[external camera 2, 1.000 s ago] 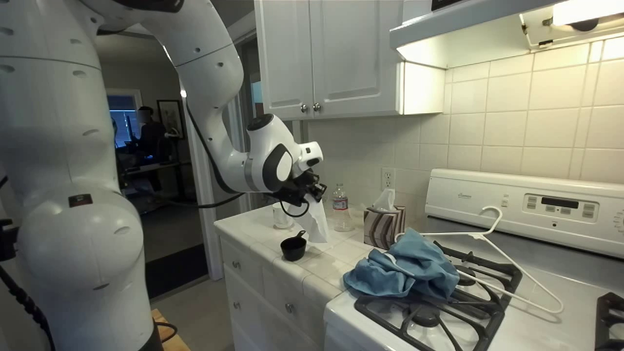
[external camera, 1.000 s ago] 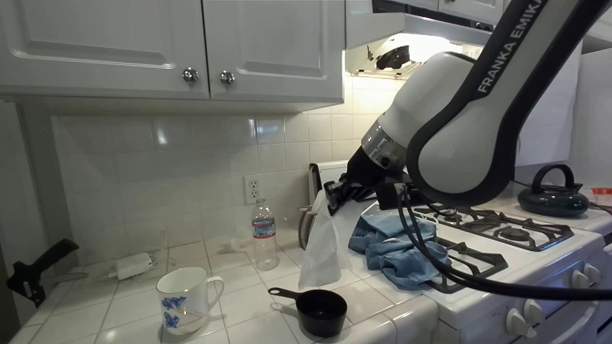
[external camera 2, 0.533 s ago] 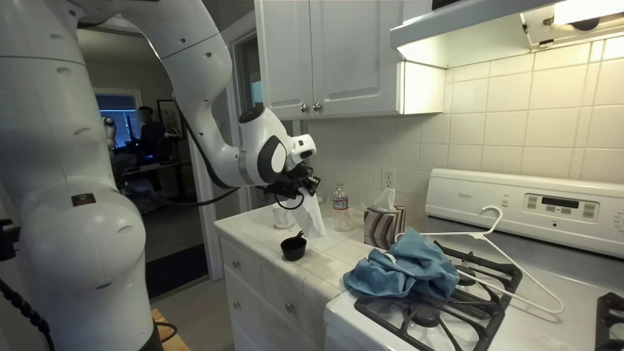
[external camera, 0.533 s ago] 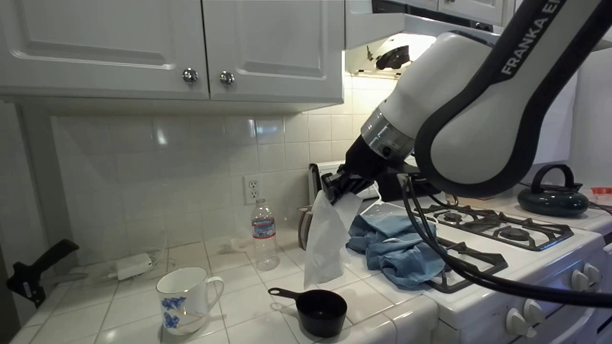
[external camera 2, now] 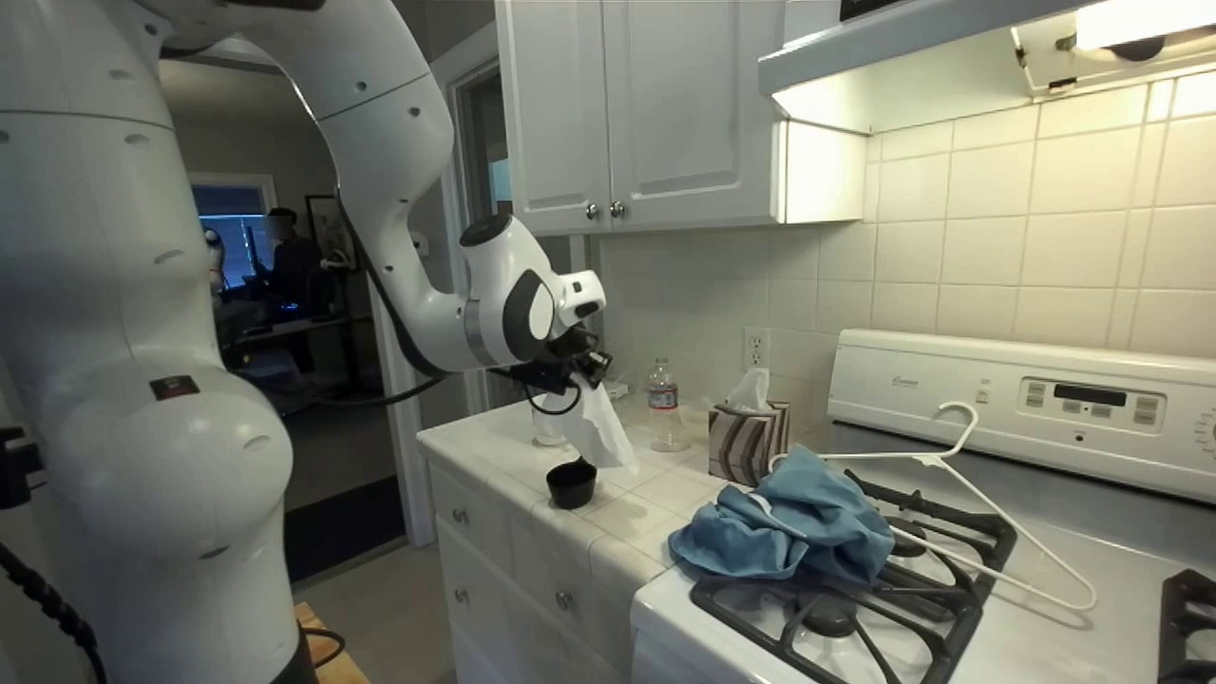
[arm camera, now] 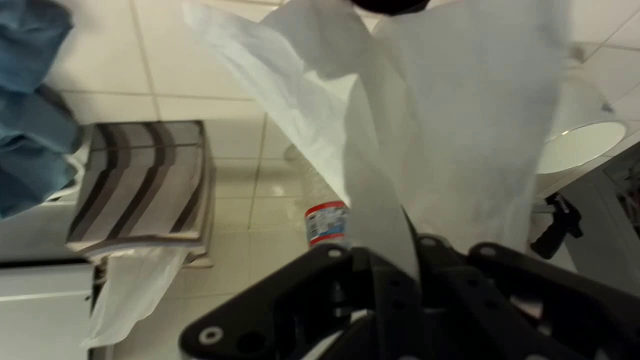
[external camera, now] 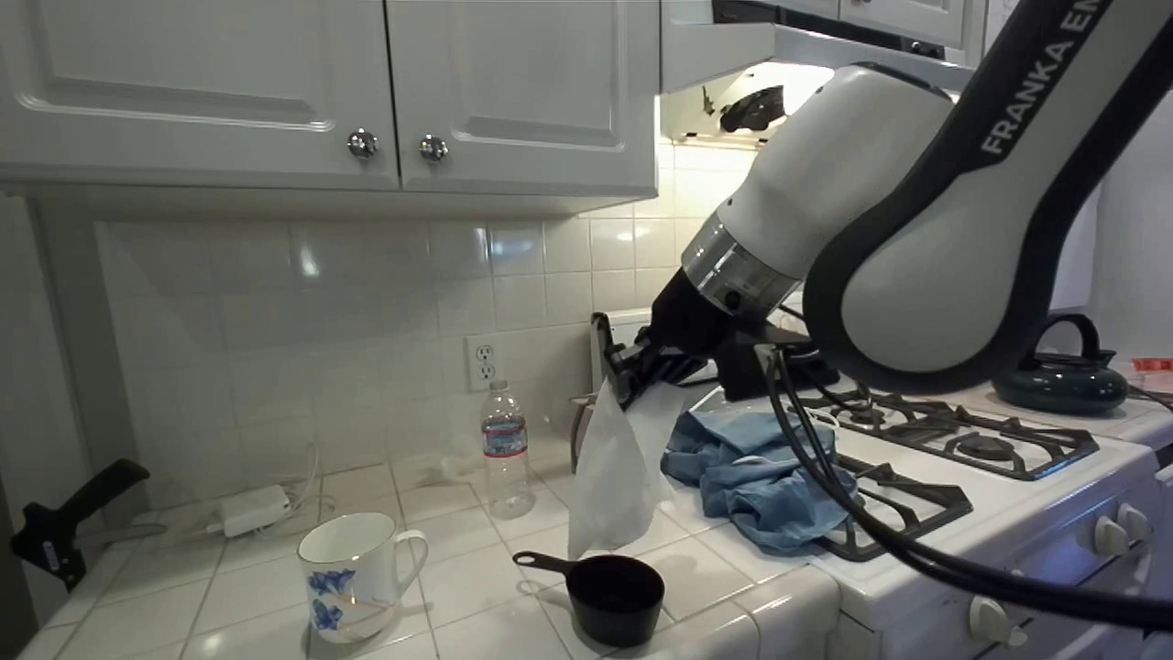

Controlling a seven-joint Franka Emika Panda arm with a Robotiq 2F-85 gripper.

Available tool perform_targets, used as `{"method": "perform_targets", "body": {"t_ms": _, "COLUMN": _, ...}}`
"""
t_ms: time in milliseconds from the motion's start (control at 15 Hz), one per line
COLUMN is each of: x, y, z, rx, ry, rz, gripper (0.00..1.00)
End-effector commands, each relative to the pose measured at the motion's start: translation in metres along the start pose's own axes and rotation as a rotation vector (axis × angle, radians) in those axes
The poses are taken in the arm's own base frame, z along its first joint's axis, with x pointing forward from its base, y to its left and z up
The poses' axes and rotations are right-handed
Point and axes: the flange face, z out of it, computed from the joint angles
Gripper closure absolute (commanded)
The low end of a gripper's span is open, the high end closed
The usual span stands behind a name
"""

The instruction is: Remove one paper towel from the tissue box

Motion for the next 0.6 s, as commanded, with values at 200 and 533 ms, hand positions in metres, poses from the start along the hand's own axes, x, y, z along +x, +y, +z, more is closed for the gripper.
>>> {"method": "perform_targets", "body": {"t_ms": 200, "x": -0.079, "y": -0.054, "z": 0.039, "rx": 0.312, "ry": -0.132, "rz": 0.063, "gripper": 1.00}}
{"method": "perform_targets", "body": {"t_ms": 533, "x": -0.085, "y": -0.022, "z": 0.024, "rx": 0.372, "ry": -0.193, "rz": 0.084, "gripper": 1.00}}
